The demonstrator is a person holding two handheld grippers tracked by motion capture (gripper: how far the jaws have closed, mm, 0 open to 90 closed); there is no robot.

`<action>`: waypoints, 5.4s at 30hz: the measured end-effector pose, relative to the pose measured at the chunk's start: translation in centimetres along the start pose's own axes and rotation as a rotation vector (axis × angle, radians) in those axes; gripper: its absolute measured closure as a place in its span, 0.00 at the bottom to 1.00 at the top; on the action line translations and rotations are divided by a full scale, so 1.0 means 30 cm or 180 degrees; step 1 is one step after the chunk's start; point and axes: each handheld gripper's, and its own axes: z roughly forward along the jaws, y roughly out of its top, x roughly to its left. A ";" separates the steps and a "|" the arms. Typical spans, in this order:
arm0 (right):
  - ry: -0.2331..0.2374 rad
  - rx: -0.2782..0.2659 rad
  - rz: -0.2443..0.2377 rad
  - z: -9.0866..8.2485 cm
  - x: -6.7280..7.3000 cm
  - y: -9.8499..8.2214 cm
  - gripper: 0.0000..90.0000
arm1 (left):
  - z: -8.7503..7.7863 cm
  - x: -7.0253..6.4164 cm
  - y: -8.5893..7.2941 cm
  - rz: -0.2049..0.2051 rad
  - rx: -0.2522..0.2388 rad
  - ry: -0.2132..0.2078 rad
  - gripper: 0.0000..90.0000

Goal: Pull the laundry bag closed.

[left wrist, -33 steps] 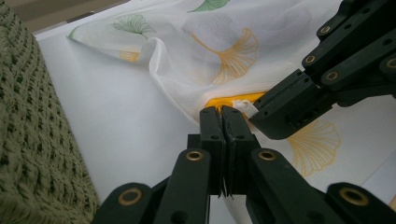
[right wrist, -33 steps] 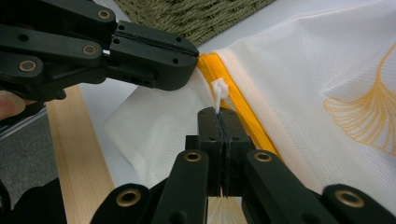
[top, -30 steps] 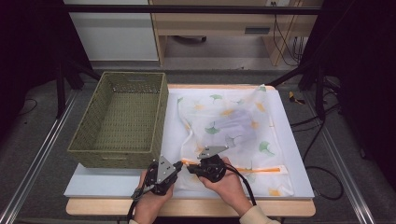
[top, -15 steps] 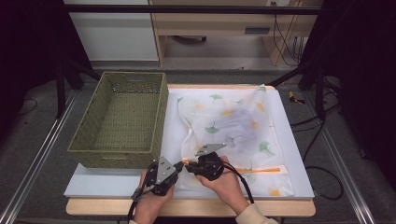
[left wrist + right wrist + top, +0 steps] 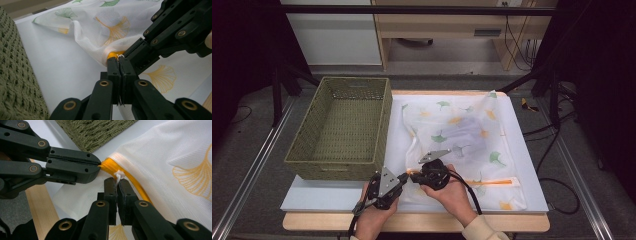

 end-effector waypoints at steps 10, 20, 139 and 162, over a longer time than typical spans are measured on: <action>0.0028 0.0082 0.0083 0.000 -0.011 0.014 1.00 | -0.001 0.001 0.000 -0.0013 -0.0010 -0.0008 0.98; 0.0002 0.0275 0.0202 -0.006 -0.006 0.042 1.00 | -0.003 0.003 0.001 -0.0014 -0.0020 -0.0005 0.98; -0.0300 0.0528 0.0486 -0.179 -0.096 -0.074 1.00 | -0.009 -0.054 0.008 0.0100 -0.0088 0.0052 0.98; -0.0309 0.0532 0.0566 -0.217 -0.129 -0.077 1.00 | -0.012 -0.046 0.008 0.0081 -0.0099 0.0075 0.98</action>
